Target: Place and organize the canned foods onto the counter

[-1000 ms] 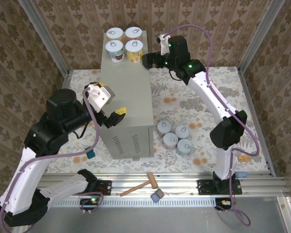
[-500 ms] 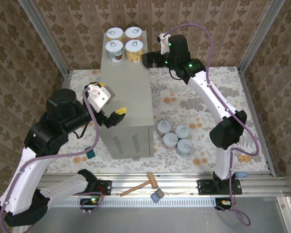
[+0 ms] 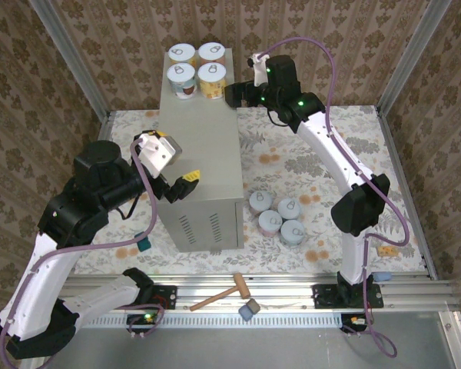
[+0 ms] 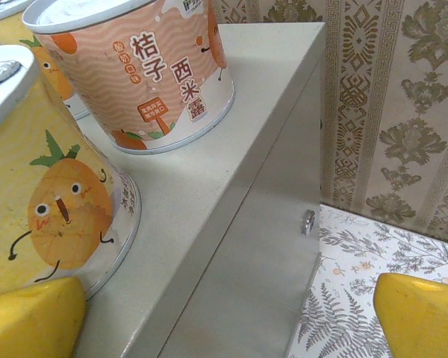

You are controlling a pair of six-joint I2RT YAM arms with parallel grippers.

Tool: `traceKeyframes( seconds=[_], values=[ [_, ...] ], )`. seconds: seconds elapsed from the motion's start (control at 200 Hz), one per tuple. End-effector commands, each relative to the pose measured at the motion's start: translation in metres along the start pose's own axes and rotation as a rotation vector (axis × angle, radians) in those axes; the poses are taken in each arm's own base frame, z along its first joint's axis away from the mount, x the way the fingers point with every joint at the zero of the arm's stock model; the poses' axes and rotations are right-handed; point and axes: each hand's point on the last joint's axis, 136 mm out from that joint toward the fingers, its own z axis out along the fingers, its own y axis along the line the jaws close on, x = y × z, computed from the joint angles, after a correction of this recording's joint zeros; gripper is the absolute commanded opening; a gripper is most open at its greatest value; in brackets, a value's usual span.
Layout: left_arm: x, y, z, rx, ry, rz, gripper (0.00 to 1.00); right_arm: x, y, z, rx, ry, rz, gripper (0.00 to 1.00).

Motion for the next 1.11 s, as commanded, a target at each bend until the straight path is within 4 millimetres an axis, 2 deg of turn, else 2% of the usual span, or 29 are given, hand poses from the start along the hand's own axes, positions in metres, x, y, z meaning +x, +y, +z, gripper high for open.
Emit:
traceKeyframes(
  seconds=[0.0,0.205,0.355,0.435,0.555,0.645,0.665,0.68,0.705,0.78,0.99,1.1],
  values=[
    [-0.007,0.001,-0.003,-0.004,-0.032,-0.019,1.00,-0.003,0.004,-0.013,-0.002,-0.010,-0.018,1.00],
    [-0.010,0.000,-0.002,0.012,-0.031,-0.029,1.00,0.002,0.002,-0.038,0.019,-0.024,-0.023,1.00],
    [-0.014,-0.001,-0.003,0.024,-0.033,-0.038,1.00,0.008,0.000,-0.070,0.045,-0.037,-0.026,1.00],
    [-0.017,-0.002,-0.002,0.037,-0.035,-0.043,1.00,0.020,-0.006,-0.090,0.080,-0.023,-0.028,1.00],
    [-0.021,-0.004,0.001,0.059,-0.033,-0.057,1.00,0.043,-0.015,-0.117,0.139,0.024,-0.029,1.00],
    [-0.024,-0.007,0.004,0.084,-0.030,-0.069,1.00,0.069,-0.025,-0.137,0.190,0.070,-0.020,1.00],
    [-0.025,-0.008,0.005,0.090,-0.028,-0.073,1.00,0.078,-0.027,-0.136,0.197,0.090,-0.018,1.00],
    [-0.025,-0.009,0.005,0.096,-0.028,-0.076,1.00,0.076,-0.026,-0.147,0.196,0.074,-0.017,1.00],
    [-0.027,-0.010,0.006,0.104,-0.030,-0.080,1.00,0.079,-0.027,-0.151,0.201,0.076,-0.015,1.00],
    [-0.032,-0.014,0.008,0.133,-0.036,-0.094,1.00,0.102,-0.032,-0.164,0.222,0.108,0.005,1.00],
    [-0.044,-0.032,0.016,0.211,-0.046,-0.103,1.00,0.157,-0.042,-0.184,0.264,0.174,0.085,1.00],
    [-0.048,-0.044,0.023,0.254,-0.038,-0.099,1.00,0.200,-0.047,-0.189,0.289,0.258,0.130,1.00]
  ],
)
